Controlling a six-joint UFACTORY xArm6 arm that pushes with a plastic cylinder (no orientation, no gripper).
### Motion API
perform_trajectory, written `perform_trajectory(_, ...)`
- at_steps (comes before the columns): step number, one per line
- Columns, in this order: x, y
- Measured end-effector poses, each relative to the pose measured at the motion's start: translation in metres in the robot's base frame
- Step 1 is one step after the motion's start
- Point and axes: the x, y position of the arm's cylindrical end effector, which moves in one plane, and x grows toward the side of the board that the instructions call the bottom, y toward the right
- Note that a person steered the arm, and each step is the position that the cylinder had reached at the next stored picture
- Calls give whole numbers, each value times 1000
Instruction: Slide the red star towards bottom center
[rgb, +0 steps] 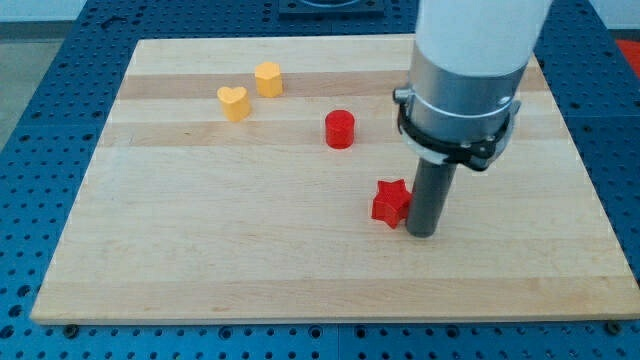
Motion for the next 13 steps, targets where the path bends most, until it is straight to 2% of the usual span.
perform_trajectory(2,-36,33)
perform_trajectory(3,-52,24)
perform_trajectory(4,-41,-1)
perform_trajectory(6,9,-42)
perform_trajectory(7,6,-27)
perform_trajectory(8,-17,-9)
perform_trajectory(9,-44,-7)
perform_trajectory(10,-50,-9)
perform_trajectory(13,-2,-20)
